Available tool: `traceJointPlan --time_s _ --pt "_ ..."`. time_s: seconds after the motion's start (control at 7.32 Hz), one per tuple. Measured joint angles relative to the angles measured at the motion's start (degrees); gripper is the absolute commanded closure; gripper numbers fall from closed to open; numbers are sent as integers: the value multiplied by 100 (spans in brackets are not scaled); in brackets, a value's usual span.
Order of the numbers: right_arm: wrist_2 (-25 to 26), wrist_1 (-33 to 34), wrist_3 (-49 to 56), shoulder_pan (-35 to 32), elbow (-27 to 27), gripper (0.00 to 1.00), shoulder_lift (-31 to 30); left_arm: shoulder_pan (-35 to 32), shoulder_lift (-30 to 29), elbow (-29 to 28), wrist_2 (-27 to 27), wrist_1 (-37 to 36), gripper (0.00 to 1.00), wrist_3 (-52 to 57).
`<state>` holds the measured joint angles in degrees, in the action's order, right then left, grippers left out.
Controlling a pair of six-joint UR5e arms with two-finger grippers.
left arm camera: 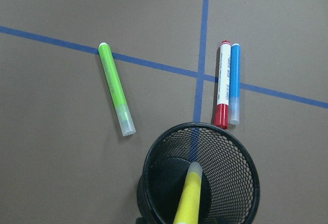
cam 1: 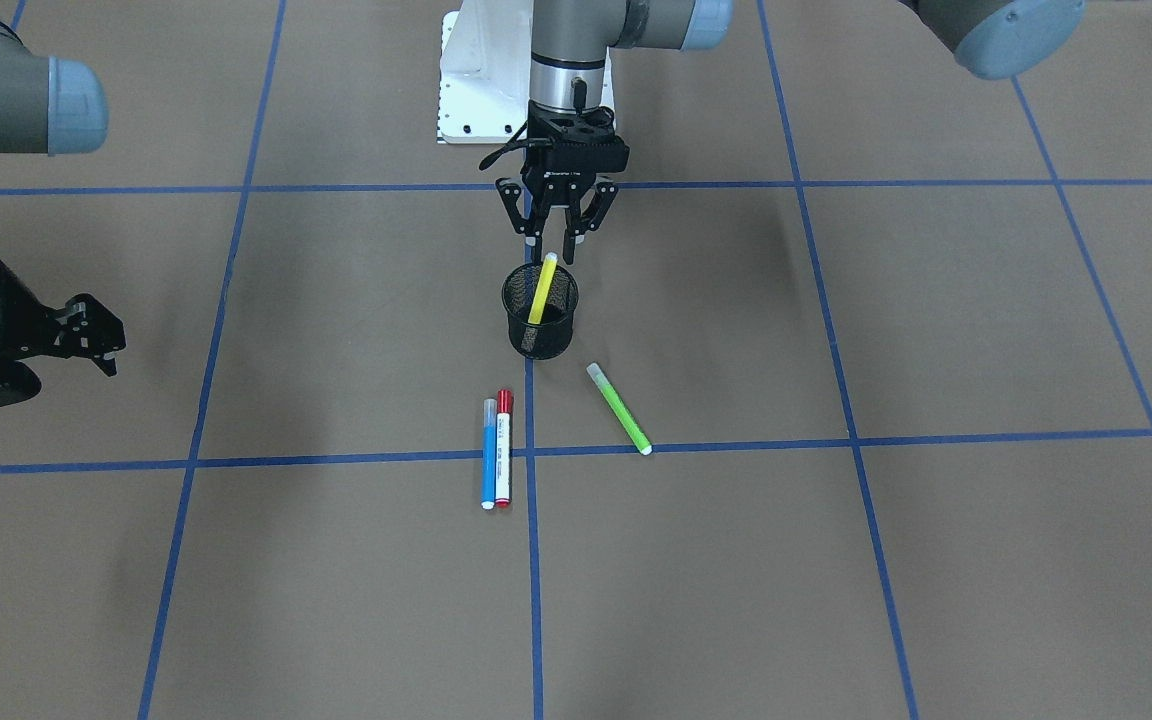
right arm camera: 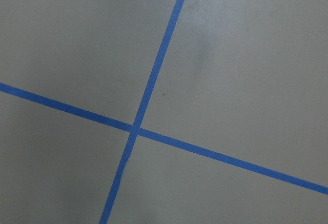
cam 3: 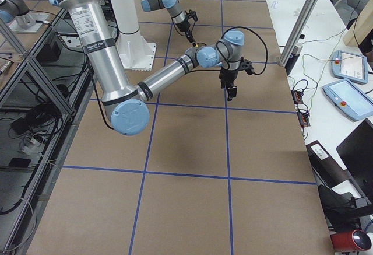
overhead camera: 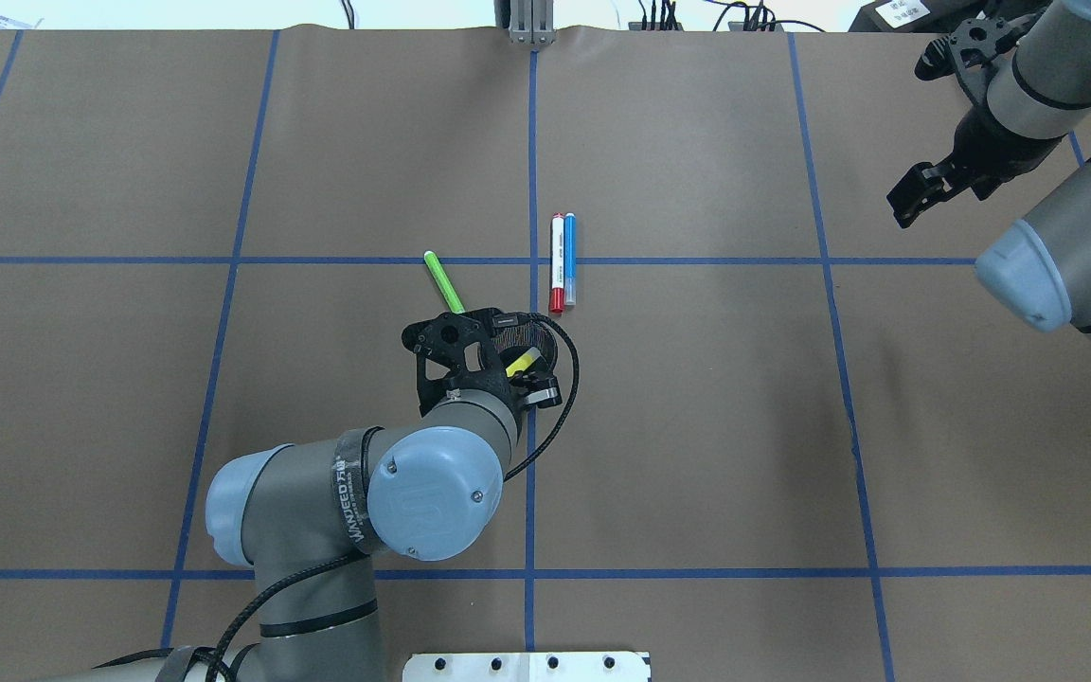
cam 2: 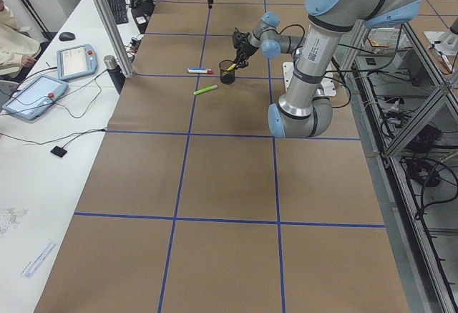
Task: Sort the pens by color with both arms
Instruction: 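Lower the left gripper toward the yellow highlighter in the cup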
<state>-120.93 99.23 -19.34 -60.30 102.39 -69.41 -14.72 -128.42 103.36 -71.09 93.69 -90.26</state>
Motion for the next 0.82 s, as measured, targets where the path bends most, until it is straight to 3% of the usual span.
traceJointPlan --time_s 0.41,0.82 --pt "-1 0 0 -18 7 1 -2 1 -9 5 2 0 77 0" --pt "-1 0 0 -34 15 1 -3 -6 -21 29 7 0 95 2"
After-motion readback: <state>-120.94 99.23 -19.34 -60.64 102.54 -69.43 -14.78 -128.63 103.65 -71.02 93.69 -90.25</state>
